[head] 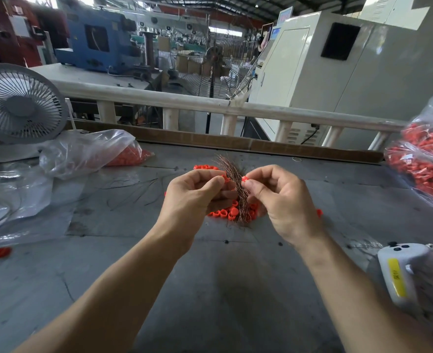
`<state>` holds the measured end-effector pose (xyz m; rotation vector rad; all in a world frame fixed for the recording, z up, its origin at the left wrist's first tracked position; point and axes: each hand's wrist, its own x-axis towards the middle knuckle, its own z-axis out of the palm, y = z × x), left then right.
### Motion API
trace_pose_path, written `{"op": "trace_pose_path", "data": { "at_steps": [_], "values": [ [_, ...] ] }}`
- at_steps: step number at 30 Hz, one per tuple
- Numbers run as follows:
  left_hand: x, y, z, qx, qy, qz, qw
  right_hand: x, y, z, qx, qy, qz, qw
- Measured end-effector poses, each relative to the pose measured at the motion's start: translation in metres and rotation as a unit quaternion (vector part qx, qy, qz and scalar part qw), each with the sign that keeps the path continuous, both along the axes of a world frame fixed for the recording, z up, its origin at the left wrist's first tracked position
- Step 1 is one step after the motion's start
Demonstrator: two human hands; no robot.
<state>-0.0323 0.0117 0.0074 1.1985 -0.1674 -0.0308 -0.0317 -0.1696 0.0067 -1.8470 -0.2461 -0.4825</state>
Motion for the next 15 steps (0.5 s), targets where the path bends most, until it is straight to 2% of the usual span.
{"op": "trace_pose_path", "data": {
  "at_steps": [4, 10, 15],
  "values": [
    [-0.001, 0.0, 0.002, -0.016, -0.003, -0.008, 1.0, -0.003, 0.008, -0.001, -0.02, -0.021, 0.014, 0.999],
    [-0.002, -0.001, 0.002, -0.014, -0.019, -0.006, 1.0, -0.009, 0.008, 0.002, -0.018, -0.002, 0.008, 1.0],
    [-0.003, -0.002, 0.003, -0.009, -0.038, -0.005, 0.999, -0.012, 0.01, 0.006, -0.028, -0.017, -0.022, 0.999]
  ]
}}
